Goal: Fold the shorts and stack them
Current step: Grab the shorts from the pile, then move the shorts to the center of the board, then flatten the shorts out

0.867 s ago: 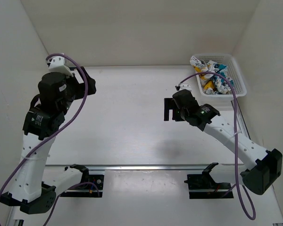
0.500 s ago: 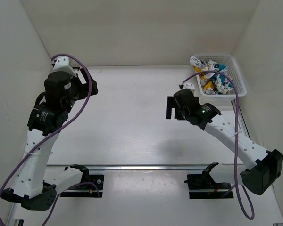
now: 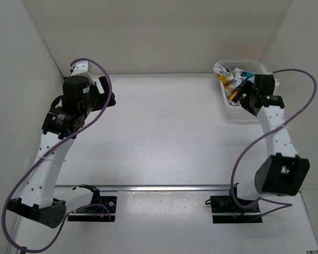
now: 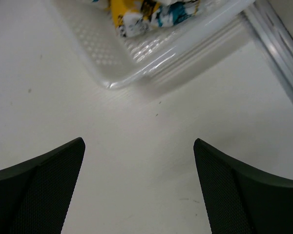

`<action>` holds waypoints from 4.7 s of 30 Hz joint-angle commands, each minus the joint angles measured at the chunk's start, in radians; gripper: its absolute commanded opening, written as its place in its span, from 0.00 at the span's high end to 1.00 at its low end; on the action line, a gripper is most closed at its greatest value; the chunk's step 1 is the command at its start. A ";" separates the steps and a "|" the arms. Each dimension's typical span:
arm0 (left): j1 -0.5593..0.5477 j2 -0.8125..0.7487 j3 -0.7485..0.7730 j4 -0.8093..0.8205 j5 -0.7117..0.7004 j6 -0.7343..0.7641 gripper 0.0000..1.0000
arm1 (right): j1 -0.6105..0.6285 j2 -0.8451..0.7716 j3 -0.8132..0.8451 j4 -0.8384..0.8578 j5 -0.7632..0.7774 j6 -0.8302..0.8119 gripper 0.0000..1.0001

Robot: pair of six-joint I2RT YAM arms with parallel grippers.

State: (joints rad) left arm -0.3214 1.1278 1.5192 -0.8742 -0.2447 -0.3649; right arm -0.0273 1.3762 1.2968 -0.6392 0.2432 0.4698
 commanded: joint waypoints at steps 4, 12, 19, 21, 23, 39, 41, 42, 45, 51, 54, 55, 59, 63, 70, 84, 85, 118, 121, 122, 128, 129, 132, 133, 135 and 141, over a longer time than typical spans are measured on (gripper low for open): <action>0.030 0.082 -0.024 -0.009 0.085 -0.019 0.00 | -0.157 0.245 0.264 0.019 -0.114 0.016 0.01; 0.039 0.177 0.019 -0.009 0.025 -0.019 0.00 | -0.186 0.671 0.677 0.001 -0.133 0.016 0.01; 0.039 0.305 0.081 -0.009 0.016 -0.005 0.00 | -0.195 1.044 1.073 -0.045 -0.179 0.041 0.17; 0.030 0.314 0.091 -0.009 -0.004 0.006 0.00 | -0.195 1.073 1.133 -0.045 -0.192 0.058 0.30; 0.030 0.323 0.091 -0.009 -0.004 0.006 0.00 | -0.195 1.074 1.133 -0.018 -0.215 0.078 0.64; 0.085 0.340 0.168 -0.075 0.113 -0.098 0.00 | 0.108 0.417 1.061 -0.087 -0.260 -0.114 1.00; 0.107 0.328 0.177 -0.086 0.122 -0.098 0.00 | 0.182 0.338 1.014 -0.099 -0.260 -0.146 1.00; 0.129 0.319 0.177 -0.098 0.122 -0.098 0.00 | 0.214 0.305 0.972 -0.099 -0.251 -0.155 1.00; 0.166 0.277 0.177 -0.108 0.140 -0.098 0.00 | 0.399 0.190 0.756 -0.077 -0.179 -0.206 1.00; 0.220 0.204 0.145 -0.117 0.173 -0.098 0.00 | 0.801 0.147 0.349 0.004 -0.179 -0.207 0.31; 0.220 0.184 0.105 -0.126 0.185 -0.088 0.00 | 0.937 0.156 0.230 -0.017 -0.078 -0.168 0.08; 0.220 0.175 0.075 -0.135 0.185 -0.088 0.00 | 0.937 0.118 0.196 -0.017 -0.044 -0.145 0.08; 0.208 0.165 -0.032 -0.135 0.185 -0.098 0.15 | 0.791 -0.032 0.020 0.007 -0.085 -0.024 0.38; 0.177 0.145 -0.174 -0.059 0.238 -0.163 0.76 | 0.695 -0.173 -0.161 0.018 -0.139 0.042 0.80; 0.119 0.301 -0.317 0.067 0.309 -0.238 0.19 | 0.871 -0.154 -0.264 0.073 -0.219 0.121 0.19; 0.071 0.731 -0.094 0.086 0.298 -0.238 0.28 | 1.066 0.254 -0.074 0.233 -0.172 0.072 0.13; 0.062 0.740 -0.084 0.086 0.298 -0.238 0.49 | 1.066 0.279 -0.059 0.254 -0.191 0.063 0.14; 0.151 0.347 0.636 -0.141 0.368 -0.178 0.89 | 0.507 -0.161 0.417 0.016 -0.039 -0.321 1.00; 0.151 0.245 0.625 -0.169 0.331 -0.167 0.89 | 0.507 -0.273 0.368 0.026 -0.036 -0.312 1.00; 0.151 0.231 0.634 -0.178 0.322 -0.167 0.89 | 0.507 -0.305 0.358 0.026 -0.036 -0.312 1.00; 0.151 0.318 0.625 -0.168 0.298 -0.135 0.89 | 0.507 -0.266 0.337 0.016 0.040 -0.333 1.00; 0.151 0.348 0.625 -0.140 0.298 -0.135 0.89 | 0.497 -0.247 0.337 0.016 0.041 -0.333 1.00; 0.151 0.498 0.610 -0.091 0.289 -0.085 0.66 | 0.451 -0.148 0.286 0.111 0.030 -0.361 0.95; 0.151 0.606 0.652 -0.091 0.289 -0.071 0.42 | 0.410 -0.059 0.286 0.122 0.001 -0.370 0.81; 0.151 0.728 0.729 -0.117 0.276 -0.046 0.00 | 0.379 0.103 0.361 0.089 -0.030 -0.361 0.40; 0.150 0.838 0.787 -0.268 0.208 -0.065 0.00 | 0.334 0.160 0.350 -0.008 -0.021 -0.197 0.06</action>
State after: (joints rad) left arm -0.1638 2.1223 2.3569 -1.0588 0.0307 -0.4450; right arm 0.3248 1.6455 1.6817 -0.6014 0.2031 0.1867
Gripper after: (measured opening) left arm 0.998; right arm 0.935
